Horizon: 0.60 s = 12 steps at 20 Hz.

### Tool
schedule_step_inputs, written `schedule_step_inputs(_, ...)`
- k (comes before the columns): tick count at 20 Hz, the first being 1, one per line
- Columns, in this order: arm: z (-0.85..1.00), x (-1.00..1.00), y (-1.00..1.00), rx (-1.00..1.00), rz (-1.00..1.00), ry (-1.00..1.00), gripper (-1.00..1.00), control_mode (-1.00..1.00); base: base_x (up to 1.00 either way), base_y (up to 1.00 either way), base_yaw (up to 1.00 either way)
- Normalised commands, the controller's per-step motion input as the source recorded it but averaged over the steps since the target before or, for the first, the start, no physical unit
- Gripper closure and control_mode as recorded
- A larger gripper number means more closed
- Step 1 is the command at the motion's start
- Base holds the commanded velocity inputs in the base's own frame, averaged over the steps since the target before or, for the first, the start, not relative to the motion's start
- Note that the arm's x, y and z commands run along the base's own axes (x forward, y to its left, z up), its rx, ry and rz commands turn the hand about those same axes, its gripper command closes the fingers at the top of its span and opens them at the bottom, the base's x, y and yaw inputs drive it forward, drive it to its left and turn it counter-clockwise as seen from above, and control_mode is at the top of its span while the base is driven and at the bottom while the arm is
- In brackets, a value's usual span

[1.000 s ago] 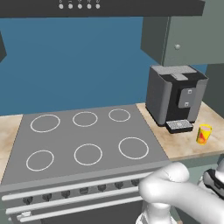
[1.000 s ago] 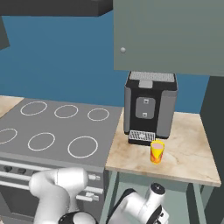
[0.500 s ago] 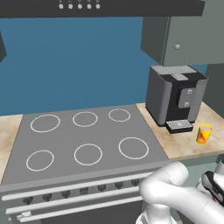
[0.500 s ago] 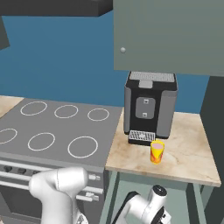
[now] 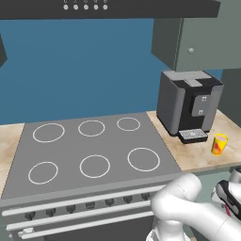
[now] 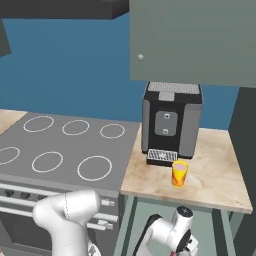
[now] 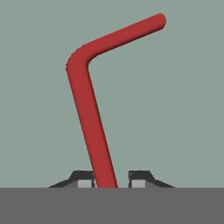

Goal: Pick up the straw from the right drawer and put it inside the smoothie cup.

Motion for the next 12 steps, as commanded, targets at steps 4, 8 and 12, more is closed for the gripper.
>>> schedule_step_inputs(4,-0.26,-0.17,0.01,0.0,0.0,0.0,1.0,-1.0,0.0,0.0,0.0)
schedule_step_inputs(8,-0.17,-0.22,0.0,0.01,0.0,0.0,1.0,-1.0,0.0,0.0,0.0)
schedule_step_inputs(12,0.29,-0.26,0.0,0.0,0.0,-0.01,1.0,-1.0,0.0,0.0,0.0)
